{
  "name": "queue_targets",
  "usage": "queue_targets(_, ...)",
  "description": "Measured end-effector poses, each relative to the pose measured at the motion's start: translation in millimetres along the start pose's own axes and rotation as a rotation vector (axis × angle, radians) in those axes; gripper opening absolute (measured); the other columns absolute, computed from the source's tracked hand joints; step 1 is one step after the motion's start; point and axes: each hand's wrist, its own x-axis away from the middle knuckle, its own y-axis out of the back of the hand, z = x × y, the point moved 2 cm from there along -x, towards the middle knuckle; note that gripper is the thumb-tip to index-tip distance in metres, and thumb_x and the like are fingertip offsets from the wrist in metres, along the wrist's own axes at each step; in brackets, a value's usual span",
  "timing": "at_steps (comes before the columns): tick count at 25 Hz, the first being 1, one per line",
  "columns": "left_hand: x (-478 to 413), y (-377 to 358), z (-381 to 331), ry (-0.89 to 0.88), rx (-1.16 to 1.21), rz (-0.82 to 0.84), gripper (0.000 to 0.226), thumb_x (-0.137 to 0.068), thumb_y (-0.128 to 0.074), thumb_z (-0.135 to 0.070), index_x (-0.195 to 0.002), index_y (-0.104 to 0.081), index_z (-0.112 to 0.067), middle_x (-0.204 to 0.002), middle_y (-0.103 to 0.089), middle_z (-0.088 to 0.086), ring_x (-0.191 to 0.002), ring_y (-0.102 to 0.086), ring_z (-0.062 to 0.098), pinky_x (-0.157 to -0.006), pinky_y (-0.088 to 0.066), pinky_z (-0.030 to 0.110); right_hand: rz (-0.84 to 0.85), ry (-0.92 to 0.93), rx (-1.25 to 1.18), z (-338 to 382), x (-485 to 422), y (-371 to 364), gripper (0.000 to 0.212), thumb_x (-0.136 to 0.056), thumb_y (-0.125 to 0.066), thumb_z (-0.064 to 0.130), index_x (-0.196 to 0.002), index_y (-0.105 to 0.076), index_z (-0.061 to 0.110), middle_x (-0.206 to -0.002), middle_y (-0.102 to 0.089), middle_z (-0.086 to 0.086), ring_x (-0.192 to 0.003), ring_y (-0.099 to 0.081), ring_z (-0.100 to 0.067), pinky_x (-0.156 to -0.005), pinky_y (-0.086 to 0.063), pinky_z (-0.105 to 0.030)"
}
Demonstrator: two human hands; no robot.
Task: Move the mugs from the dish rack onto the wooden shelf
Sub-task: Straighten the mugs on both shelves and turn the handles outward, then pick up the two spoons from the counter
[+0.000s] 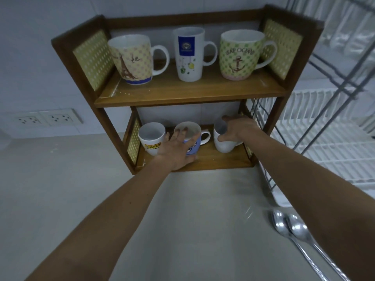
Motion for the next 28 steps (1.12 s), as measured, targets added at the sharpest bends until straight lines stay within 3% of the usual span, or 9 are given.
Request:
queue_targets(4,6,0,-5,0.017,-0.034,-0.020,0.076,-0.095,-0.032,-0.056,-0.150,0.014,-0.031,-0.161,0.010,0.013,-0.147,0.003,0.032,-0.117,-0.004,0.052,-0.035,-0.020,-0.026,3,16,-5,0.085,-0.084,-0.057,0.055,-0.151,-0.016,0.022,-0.155,-0.025,-0.013,-0.139,-0.029,-0.037,-0.107,-0.036,-0.048)
queue_targets(8,44,-5,-39,0.065,0.097,-0.062,0.073,-0.098,-0.032,-0.047,-0.152,0.006,-0.015,-0.161,0.004,0.015,-0.148,0.001,0.028,-0.118,-0.004,0.048,-0.268,0.074,-0.277,13,77,-31,0.065,-0.091,-0.051,0.030,-0.147,-0.027,0.008,-0.156,-0.025,-0.010,-0.135,-0.036,-0.034,-0.105,-0.039,-0.043)
queue_targets(11,77,-18,-75,0.054,0.256,-0.067,0.071,-0.098,-0.032,-0.044,-0.152,0.002,-0.011,-0.161,0.001,0.012,-0.148,0.001,0.024,-0.118,-0.004,0.046,-0.319,0.114,-0.386,12,133,-66,0.062,-0.090,-0.050,0.023,-0.147,-0.031,0.008,-0.157,-0.027,-0.007,-0.138,-0.035,-0.028,-0.107,-0.038,-0.039)
queue_targets(14,105,-36,-112,0.013,0.408,-0.071,0.067,-0.098,-0.032,-0.042,-0.152,-0.004,-0.013,-0.162,-0.004,0.008,-0.148,-0.001,0.021,-0.118,-0.002,0.042,-0.461,0.093,-0.421,3,188,-103,0.058,-0.085,-0.057,0.015,-0.141,-0.044,0.004,-0.148,-0.044,-0.012,-0.133,-0.044,-0.027,-0.106,-0.038,-0.035)
queue_targets(17,124,-49,-153,-0.066,0.455,-0.136,0.059,-0.098,-0.035,-0.037,-0.151,-0.019,-0.015,-0.158,-0.022,0.003,-0.146,-0.014,0.016,-0.118,-0.004,0.038,-0.619,0.039,-0.417,-23,230,-137,0.052,-0.066,-0.072,-0.004,-0.117,-0.064,-0.007,-0.120,-0.065,-0.024,-0.110,-0.064,-0.036,-0.090,-0.053,-0.046)
queue_targets(21,153,-53,-212,-0.170,0.485,-0.258,0.050,-0.095,-0.039,-0.032,-0.143,-0.038,-0.019,-0.143,-0.046,-0.001,-0.131,-0.039,0.014,-0.113,-0.021,0.030,-0.621,-0.062,-0.412,-68,270,-165,0.047,-0.061,-0.076,-0.008,-0.108,-0.068,-0.006,-0.112,-0.068,-0.025,-0.101,-0.067,-0.040,-0.082,-0.057,-0.051)
queue_targets(25,167,-51,-264,-0.227,0.544,-0.324,0.038,-0.089,-0.050,-0.021,-0.125,-0.061,-0.017,-0.111,-0.064,0.005,-0.103,-0.058,0.027,-0.090,-0.044,0.035,-0.593,-0.094,-0.393,-105,287,-185,0.040,-0.064,-0.074,-0.005,-0.103,-0.071,-0.002,-0.106,-0.071,-0.020,-0.094,-0.068,-0.039,-0.073,-0.057,-0.046)
queue_targets(28,163,-47,-300,-0.202,0.553,-0.394,0.025,-0.082,-0.059,-0.018,-0.104,-0.072,-0.019,-0.091,-0.067,0.003,-0.085,-0.063,0.027,-0.074,-0.050,0.033,-0.553,-0.065,-0.355,-131,292,-198,0.030,-0.072,-0.071,0.005,-0.102,-0.071,0.007,-0.102,-0.070,-0.013,-0.090,-0.065,-0.036,-0.069,-0.051,-0.041)
